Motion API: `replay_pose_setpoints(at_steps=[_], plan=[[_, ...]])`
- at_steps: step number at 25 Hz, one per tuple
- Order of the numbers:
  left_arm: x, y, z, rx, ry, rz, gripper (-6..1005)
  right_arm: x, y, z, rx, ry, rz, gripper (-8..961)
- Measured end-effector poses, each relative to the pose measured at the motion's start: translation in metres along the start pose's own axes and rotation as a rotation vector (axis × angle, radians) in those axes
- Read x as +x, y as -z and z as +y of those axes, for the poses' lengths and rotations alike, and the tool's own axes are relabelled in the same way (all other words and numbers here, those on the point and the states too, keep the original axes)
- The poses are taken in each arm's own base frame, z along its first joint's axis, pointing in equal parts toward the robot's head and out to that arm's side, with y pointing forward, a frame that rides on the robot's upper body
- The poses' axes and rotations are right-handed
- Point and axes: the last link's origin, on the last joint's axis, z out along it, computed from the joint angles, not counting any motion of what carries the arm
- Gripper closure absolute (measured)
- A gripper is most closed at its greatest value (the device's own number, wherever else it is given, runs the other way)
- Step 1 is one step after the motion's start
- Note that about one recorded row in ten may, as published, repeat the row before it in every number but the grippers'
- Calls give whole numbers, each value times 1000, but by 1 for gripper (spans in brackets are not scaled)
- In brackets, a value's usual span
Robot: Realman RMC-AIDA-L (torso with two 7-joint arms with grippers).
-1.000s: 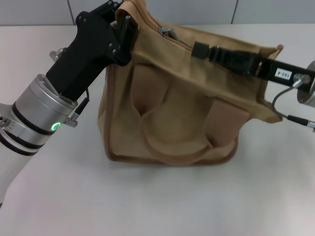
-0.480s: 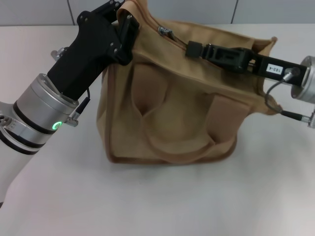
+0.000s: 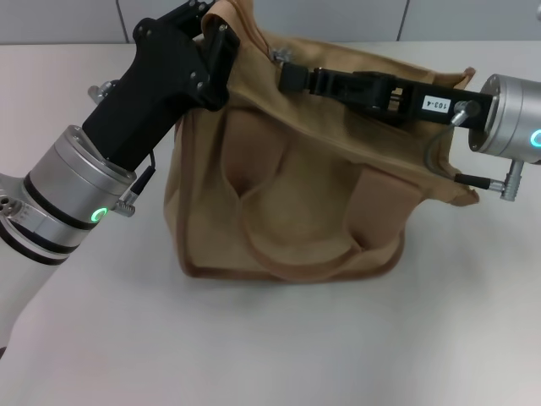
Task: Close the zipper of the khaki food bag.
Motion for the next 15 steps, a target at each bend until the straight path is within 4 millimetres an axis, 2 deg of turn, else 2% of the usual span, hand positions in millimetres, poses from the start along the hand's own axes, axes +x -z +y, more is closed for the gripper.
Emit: replay_pose_setpoints(at_steps=[8,15], plan=[[-1,0,-1,7,-1,-10,907,-2,2,-3,21,86,-17,648],[-2,0,-1,9,-1,-14,906,-6,4,-9,65,93,-49,649]])
